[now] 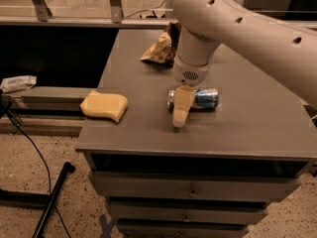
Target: Place redbull can upright
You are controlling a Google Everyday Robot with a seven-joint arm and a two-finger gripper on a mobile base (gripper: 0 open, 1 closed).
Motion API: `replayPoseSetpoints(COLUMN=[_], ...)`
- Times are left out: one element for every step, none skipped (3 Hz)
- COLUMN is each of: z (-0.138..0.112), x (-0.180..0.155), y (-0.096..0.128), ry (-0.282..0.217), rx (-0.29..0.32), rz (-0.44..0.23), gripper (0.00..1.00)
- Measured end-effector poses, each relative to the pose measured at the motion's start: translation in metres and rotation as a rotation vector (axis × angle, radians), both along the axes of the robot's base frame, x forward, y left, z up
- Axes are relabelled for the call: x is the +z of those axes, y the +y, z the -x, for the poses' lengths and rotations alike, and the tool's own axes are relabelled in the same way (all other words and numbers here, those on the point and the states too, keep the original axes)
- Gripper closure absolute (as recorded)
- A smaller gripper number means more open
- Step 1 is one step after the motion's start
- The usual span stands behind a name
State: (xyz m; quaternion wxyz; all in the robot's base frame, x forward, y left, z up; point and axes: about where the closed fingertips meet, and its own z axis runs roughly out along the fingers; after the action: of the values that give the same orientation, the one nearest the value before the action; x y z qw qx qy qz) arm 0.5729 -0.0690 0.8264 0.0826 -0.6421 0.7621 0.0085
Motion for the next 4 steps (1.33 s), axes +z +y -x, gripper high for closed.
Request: replayPoseSetpoints(z=[0.001,0.004,0.007,0.009], x=[0.02,0.031,0.032,0.03], y=[0.013,0.022,0.03,0.035], ry=[-0.041,-0.063,-0.05,-0.025], rx=[0.036,0.07,0.103,0.127], rz=[-0.01,-0.008,0.001,0.002], gripper=[0.25,0.47,0.71,0.99])
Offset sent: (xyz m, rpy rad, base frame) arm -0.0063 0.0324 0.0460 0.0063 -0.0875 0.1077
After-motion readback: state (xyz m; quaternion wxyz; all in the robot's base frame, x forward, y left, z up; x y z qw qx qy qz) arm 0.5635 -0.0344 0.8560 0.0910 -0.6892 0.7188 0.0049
